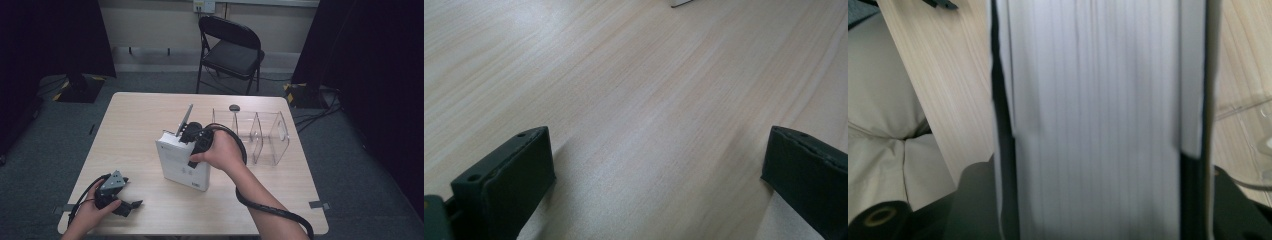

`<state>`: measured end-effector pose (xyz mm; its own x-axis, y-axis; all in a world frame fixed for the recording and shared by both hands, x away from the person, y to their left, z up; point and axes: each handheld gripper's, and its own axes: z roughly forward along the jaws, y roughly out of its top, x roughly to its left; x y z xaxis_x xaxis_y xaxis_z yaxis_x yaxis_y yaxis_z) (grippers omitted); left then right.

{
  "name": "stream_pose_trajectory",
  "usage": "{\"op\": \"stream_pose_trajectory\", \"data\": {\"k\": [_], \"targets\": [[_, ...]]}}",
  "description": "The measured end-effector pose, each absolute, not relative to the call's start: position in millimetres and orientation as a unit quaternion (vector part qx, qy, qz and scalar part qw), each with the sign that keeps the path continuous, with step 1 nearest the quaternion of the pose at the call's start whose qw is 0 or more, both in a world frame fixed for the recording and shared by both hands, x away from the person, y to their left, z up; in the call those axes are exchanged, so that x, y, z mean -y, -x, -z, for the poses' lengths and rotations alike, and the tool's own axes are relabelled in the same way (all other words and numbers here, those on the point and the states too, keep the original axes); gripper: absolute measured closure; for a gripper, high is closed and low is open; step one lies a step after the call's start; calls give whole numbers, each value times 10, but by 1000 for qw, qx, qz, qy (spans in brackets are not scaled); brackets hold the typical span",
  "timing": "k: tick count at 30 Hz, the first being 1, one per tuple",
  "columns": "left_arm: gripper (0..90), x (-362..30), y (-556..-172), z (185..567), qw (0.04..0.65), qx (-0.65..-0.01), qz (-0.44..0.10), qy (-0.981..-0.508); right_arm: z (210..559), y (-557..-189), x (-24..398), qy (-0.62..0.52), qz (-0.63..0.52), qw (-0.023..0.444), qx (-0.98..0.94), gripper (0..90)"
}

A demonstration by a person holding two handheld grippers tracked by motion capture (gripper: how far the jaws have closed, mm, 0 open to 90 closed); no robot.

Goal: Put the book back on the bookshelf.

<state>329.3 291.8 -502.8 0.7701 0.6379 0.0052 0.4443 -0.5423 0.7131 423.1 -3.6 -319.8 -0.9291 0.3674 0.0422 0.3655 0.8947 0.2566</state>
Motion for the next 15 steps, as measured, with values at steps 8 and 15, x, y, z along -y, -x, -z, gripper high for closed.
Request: {"op": "stream_pose_trajectory", "data": {"k": [8,15], "targets": [[0,-2919,-3293,5028,363,-311,-133,-868,3253,-4265,-80,-182,-128,9,-975,468],[0,-2918,-3292,5028,363,-311,-134,-868,3232,-4242,-83,-181,-130,14,-975,507]]}}
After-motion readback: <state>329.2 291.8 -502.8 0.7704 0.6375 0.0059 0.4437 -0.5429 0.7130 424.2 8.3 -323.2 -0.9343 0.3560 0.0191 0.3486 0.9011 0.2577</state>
